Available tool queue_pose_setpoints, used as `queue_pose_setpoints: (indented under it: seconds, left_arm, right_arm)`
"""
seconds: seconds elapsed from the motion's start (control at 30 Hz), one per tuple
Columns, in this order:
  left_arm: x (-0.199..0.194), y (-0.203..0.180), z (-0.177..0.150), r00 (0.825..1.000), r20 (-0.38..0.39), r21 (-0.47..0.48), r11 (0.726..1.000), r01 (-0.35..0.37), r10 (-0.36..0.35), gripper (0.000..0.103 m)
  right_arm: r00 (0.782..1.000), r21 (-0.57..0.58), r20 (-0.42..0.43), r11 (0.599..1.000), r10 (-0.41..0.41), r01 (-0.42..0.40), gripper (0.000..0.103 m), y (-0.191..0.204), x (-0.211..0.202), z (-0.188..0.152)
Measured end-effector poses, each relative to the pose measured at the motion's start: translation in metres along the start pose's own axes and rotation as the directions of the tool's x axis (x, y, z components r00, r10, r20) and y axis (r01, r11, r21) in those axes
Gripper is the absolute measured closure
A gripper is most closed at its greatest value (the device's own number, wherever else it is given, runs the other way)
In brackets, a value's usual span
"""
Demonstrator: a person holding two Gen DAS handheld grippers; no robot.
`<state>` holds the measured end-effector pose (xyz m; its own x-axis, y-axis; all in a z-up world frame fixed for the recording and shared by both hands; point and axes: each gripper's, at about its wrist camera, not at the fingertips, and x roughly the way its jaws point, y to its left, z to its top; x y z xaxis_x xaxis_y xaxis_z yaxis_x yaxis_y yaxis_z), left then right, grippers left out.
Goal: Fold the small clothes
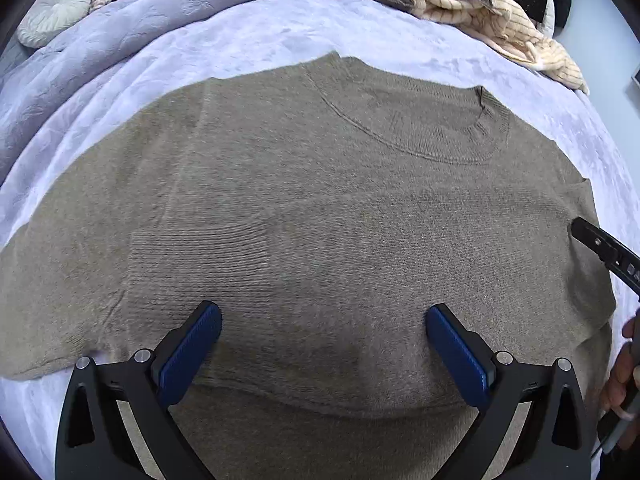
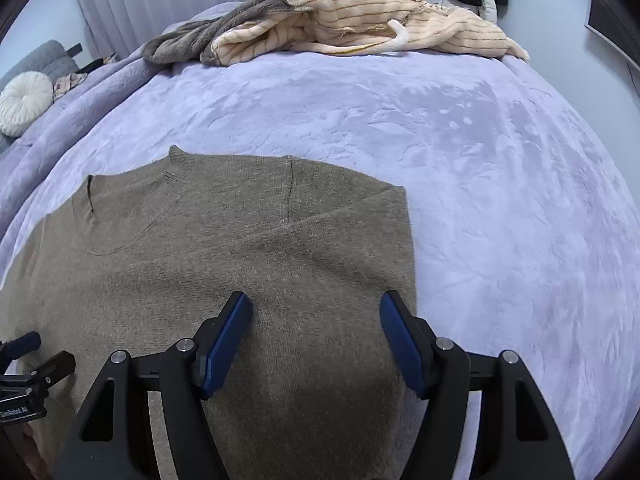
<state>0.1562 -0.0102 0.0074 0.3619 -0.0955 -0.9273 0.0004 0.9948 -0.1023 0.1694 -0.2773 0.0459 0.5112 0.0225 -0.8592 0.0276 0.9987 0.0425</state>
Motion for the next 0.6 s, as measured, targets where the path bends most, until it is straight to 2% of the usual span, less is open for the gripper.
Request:
queue_pose_setpoints:
  seconds: [0.1,0.17,0.27,0.33,0.43,0.6]
  left_arm:
    - [-0.017,-0.002,-0.006,0.998,0.034,-0.016,0.999,0.051,-0.05,0.0]
    - [-0.016,-0.002,-0.013,0.998,0.011,-0.023,0.998,0.058,-0.058,0.0]
    - [-0.01,-0.002,-0.028,1.0,-0.015,0.011,1.0,-0.007,0.007,0.0]
    - [-0.021,0.003,-0.039,1.0,-0.008,-0.007,1.0,0.009,-0.009,0.0]
    - [-0.042,0.007,-0.054,0.999,0.033,-0.016,0.999,0.042,-0.042,0.0]
    - [-0.05,0.012,-0.071,0.999,0.027,-0.04,0.999,0.036,-0.035,0.0]
  right_arm:
    - [0.998,-0.088,0.028,0.995,0.053,-0.05,0.031,0.028,-0.022,-0.017]
    - [0.996,-0.149,0.012,0.985,0.091,-0.088,0.031,0.05,-0.026,-0.031]
    - [0.999,-0.204,-0.035,0.978,0.039,-0.046,0.03,0.068,-0.024,-0.062]
    - [1.0,-0.23,-0.001,0.973,0.008,-0.008,0.03,0.072,-0.037,-0.079]
    - [0.999,-0.207,0.034,0.978,0.027,-0.019,0.025,0.069,-0.058,-0.089]
    - [0.997,-0.165,-0.057,0.984,0.056,-0.065,0.024,0.076,-0.051,-0.096]
